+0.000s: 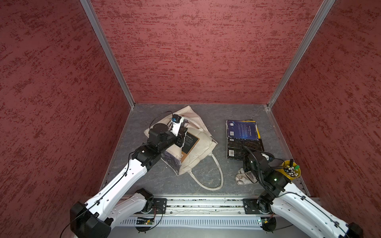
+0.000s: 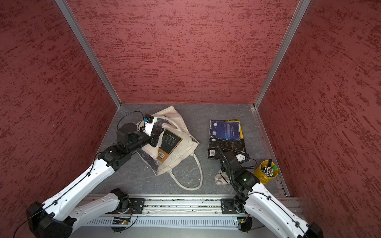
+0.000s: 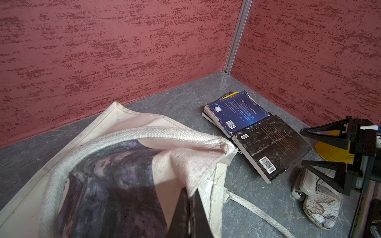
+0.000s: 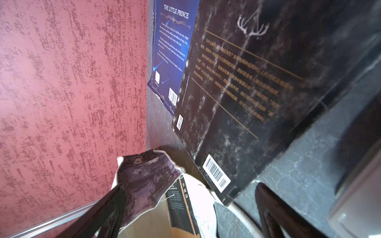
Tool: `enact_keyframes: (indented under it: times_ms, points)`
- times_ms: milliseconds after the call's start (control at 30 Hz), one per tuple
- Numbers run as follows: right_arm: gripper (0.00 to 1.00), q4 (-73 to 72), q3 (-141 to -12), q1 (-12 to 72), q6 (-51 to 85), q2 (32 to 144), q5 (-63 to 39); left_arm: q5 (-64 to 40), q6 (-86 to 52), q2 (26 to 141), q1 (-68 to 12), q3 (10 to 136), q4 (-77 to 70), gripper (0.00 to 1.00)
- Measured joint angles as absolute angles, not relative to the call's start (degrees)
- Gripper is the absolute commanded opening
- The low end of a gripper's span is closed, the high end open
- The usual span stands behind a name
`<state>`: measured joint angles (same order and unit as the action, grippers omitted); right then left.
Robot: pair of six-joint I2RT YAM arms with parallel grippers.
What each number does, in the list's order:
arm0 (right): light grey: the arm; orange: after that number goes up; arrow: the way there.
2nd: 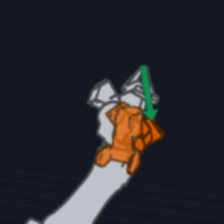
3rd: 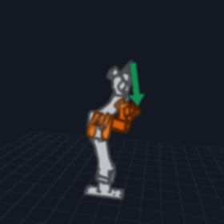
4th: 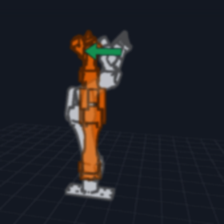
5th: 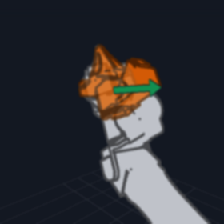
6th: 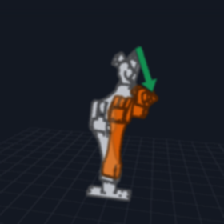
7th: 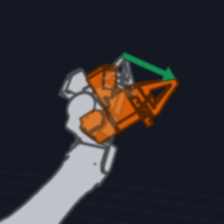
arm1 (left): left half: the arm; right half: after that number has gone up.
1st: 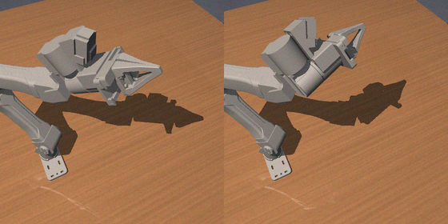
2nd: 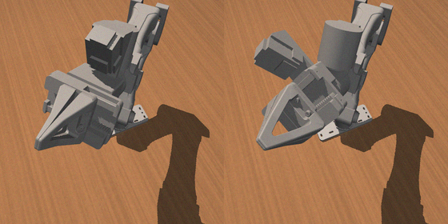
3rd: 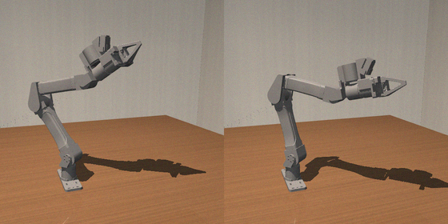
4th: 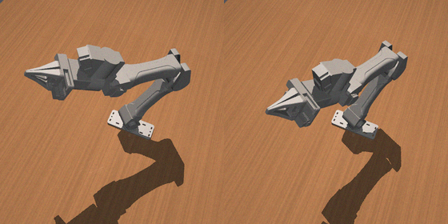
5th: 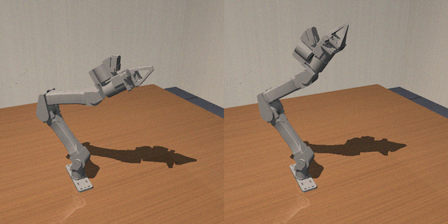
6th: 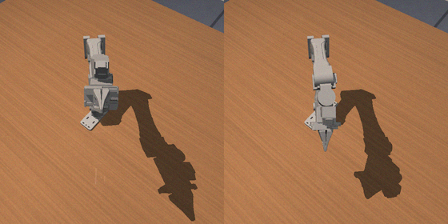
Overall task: Take out the books from the canvas bag
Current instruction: Place the book on the book, then pick up the book from the canvas bag.
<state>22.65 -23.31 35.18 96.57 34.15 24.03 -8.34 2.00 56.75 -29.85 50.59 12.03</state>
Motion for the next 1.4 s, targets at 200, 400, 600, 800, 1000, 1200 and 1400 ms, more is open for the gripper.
enact_keyframes:
  times_ms: [200, 400, 600, 800, 1000, 1200, 1400]
  points:
    - [0.98, 9.34, -22.98, 35.2, 84.9, 37.43, 17.3, -8.93, 2.0, 56.75, -29.82, 50.59, 12.03, 0.0]
    - [0.98, -5.85, -23.51, 41.12, 77.71, 55.02, 10.5, -9.72, 2.0, 56.75, -29.65, 50.59, 12.08, 0.0]
    - [0.98, -17.54, -26.17, 52.6, 74.02, 66.0, 10.9, -10.46, 2.0, 56.73, -29.52, 50.59, 12.1, 0.0]
    - [0.98, -28.56, -32.16, 57.06, 72.9, 80.2, 10.22, -11.55, 2.0, 56.71, -29.52, 50.59, 12.45, 0.0]
    - [0.96, -34.15, -37.26, 59.16, 73.67, 94.0, 9.34, -12.14, 2.02, 56.66, -29.52, 50.59, 12.6, 0.0]
    - [0.95, -36.56, -41.25, 59.4, 74.87, 102.85, 8.97, -12.88, 2.02, 56.66, -29.52, 50.59, 12.67, 0.0]
    - [0.94, -39.16, -42.7, 59.44, 77.73, 107.98, 8.78, -13.47, 2.02, 56.66, -29.52, 50.59, 12.69, 0.0]
